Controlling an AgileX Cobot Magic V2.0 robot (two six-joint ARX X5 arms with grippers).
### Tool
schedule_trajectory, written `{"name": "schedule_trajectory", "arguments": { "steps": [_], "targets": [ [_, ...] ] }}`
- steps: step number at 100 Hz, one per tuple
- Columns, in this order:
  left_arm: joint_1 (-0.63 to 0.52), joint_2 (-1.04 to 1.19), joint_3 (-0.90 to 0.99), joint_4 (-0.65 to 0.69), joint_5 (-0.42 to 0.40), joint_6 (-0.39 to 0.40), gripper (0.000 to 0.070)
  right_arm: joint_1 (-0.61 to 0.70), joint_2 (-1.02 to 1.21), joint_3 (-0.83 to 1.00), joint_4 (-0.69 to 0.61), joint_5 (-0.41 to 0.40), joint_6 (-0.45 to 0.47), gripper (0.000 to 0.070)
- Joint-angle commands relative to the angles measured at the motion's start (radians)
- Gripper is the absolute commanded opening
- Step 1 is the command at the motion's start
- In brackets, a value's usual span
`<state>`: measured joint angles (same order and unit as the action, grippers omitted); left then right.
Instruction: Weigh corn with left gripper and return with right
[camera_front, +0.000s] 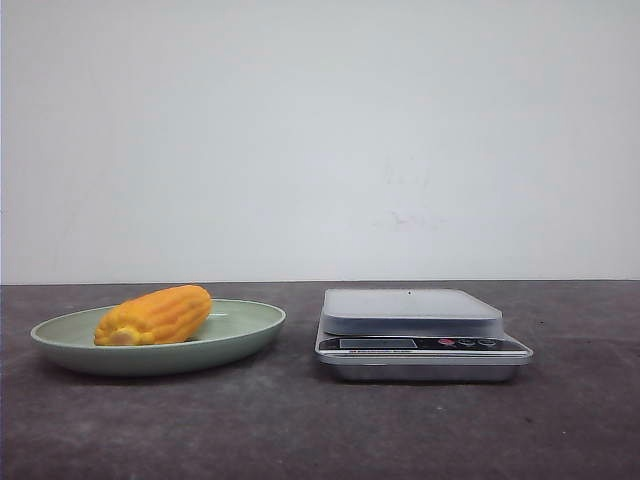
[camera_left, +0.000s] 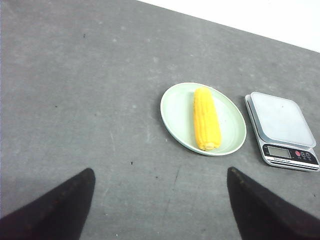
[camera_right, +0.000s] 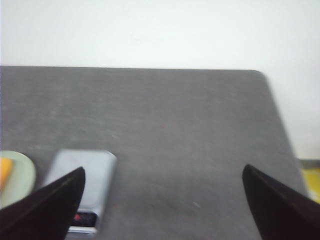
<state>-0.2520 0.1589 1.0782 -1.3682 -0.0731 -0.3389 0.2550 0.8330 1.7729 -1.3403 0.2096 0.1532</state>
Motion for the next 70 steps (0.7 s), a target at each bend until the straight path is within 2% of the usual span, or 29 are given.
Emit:
{"name": "schedule_trajectory", "arguments": {
  "steps": [1,21,34,43,46,49,53,62,70],
  "targets": [
    [-0.001,0.005,0.014,0.006,0.003,0.009,0.0505,0.003,-0.063,-0.009,-0.076,0.012,0.001,0.0615],
    [-0.001,0.005,0.012,0.025,0.002,0.01,0.0505,0.003,-0.353,-0.214,-0.079,-0.016,0.069,0.0615],
    [-0.001,0.005,0.008,0.062,0.003,0.01,0.0504,-0.007,-0.513,-0.398,-0.076,-0.106,0.071,0.0615],
    [-0.001,0.005,0.007,0.077,0.003,0.015,0.0493,-0.012,-0.596,-0.505,-0.055,-0.135,0.071,0.0609],
    [-0.001,0.005,0.007,0.082,0.002,0.019,0.0452,-0.014,-0.619,-0.533,-0.042,-0.145,0.073,0.0569],
    [-0.001,0.005,0.007,0.087,0.002,0.024,0.0389,-0.016,-0.637,-0.559,-0.029,-0.159,0.075,0.0487],
    [-0.001,0.005,0.007,0.093,0.002,0.034,0.0286,-0.019,-0.656,-0.587,-0.009,-0.164,0.078,0.0341],
    [-0.001,0.005,0.007,0.116,0.002,0.044,0.0005,-0.021,-0.668,-0.625,0.029,-0.165,0.079,0.0],
    [-0.001,0.005,0.007,0.14,0.002,0.043,0.0002,-0.022,-0.668,-0.644,0.068,-0.164,0.074,0.0007]
  ]
}}
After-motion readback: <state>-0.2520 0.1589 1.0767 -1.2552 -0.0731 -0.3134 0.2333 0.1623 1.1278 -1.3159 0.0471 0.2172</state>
